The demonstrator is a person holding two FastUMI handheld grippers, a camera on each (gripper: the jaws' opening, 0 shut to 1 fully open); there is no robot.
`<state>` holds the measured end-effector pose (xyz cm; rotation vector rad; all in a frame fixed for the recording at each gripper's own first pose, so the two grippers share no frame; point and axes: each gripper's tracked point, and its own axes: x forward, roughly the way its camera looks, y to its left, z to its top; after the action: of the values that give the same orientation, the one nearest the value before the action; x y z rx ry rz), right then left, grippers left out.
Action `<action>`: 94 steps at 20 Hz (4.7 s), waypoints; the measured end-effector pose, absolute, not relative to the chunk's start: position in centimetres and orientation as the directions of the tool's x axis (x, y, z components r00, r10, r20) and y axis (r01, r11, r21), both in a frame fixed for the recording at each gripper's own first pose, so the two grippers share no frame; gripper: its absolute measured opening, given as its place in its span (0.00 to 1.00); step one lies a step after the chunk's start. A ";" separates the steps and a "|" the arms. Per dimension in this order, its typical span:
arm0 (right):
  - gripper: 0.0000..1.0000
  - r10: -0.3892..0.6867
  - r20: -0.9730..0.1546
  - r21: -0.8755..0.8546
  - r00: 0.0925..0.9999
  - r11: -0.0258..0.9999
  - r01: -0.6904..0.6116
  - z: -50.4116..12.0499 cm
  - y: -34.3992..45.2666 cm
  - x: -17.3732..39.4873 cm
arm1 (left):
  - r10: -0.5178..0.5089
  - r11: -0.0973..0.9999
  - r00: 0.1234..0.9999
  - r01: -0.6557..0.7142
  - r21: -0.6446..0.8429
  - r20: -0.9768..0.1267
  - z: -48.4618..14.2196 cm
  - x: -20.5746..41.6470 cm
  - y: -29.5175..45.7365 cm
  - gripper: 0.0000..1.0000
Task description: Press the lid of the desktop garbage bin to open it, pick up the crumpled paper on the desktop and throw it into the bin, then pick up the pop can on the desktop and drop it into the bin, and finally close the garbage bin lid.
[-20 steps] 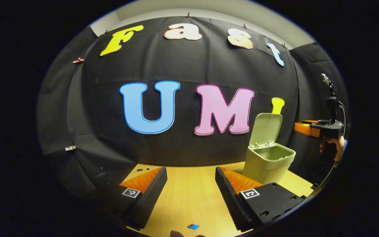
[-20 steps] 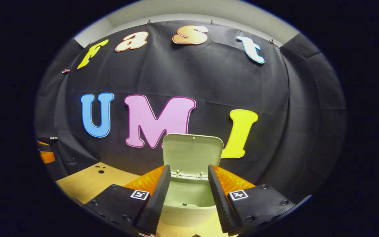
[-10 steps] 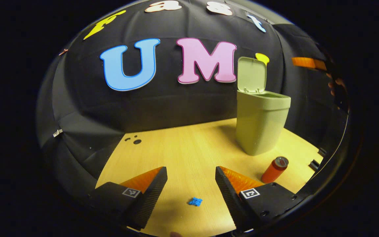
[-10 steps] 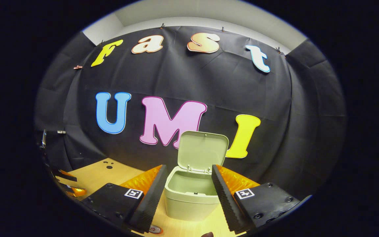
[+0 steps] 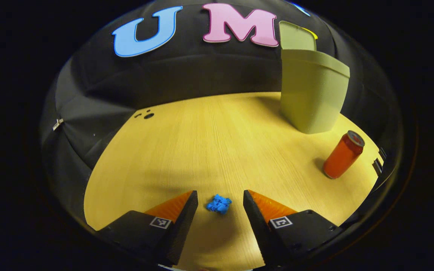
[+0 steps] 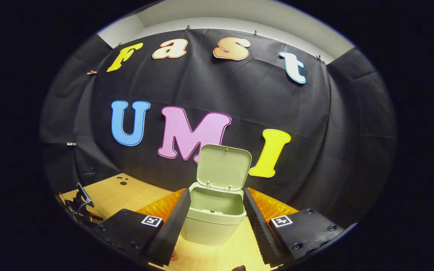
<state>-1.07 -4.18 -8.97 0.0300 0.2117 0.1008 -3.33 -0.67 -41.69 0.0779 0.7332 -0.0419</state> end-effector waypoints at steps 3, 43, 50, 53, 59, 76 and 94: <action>0.89 0.091 -0.222 0.021 0.971 0.996 -0.089 -9.0 -5.2 -1.3 | 0.006 0.996 0.720 0.055 0.066 -0.694 -43.3 -3.0 -0.4 0.76; 0.89 0.105 -0.392 0.136 0.914 0.989 -0.055 -18.1 -4.0 -6.5 | -0.515 0.856 0.846 0.515 -0.038 -0.137 -11.0 16.7 -24.2 0.38; 0.89 0.085 -0.409 0.143 0.909 0.989 -0.028 -19.4 -6.9 -5.6 | -0.557 0.825 0.806 0.564 -0.026 -0.202 -14.0 20.2 -30.2 0.39; 0.89 0.071 -0.416 0.153 0.907 0.988 -0.007 -20.2 -8.4 -5.1 | -0.546 0.830 0.806 0.558 -0.011 -0.228 -15.1 21.4 -31.4 0.40; 0.89 0.091 -0.432 0.159 0.897 0.987 -0.024 -21.2 -8.2 -4.8 | -0.531 0.839 0.815 0.543 -0.012 -0.231 -15.2 21.5 -31.2 0.98; 0.89 0.287 -0.445 0.182 0.848 0.956 -0.228 -22.3 2.4 -7.4 | -0.279 0.960 0.950 0.281 -0.006 -0.142 -10.0 11.2 -14.7 0.98; 0.98 0.372 -0.634 0.178 0.678 0.924 -0.340 -34.7 10.7 -9.5 | -0.004 0.998 0.973 -0.010 -0.057 -0.230 -13.1 -0.1 1.7 0.98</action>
<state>-9.51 10.73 -34.75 0.0470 0.7220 0.3996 -0.13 1.68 -13.11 -0.0581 0.2316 0.0032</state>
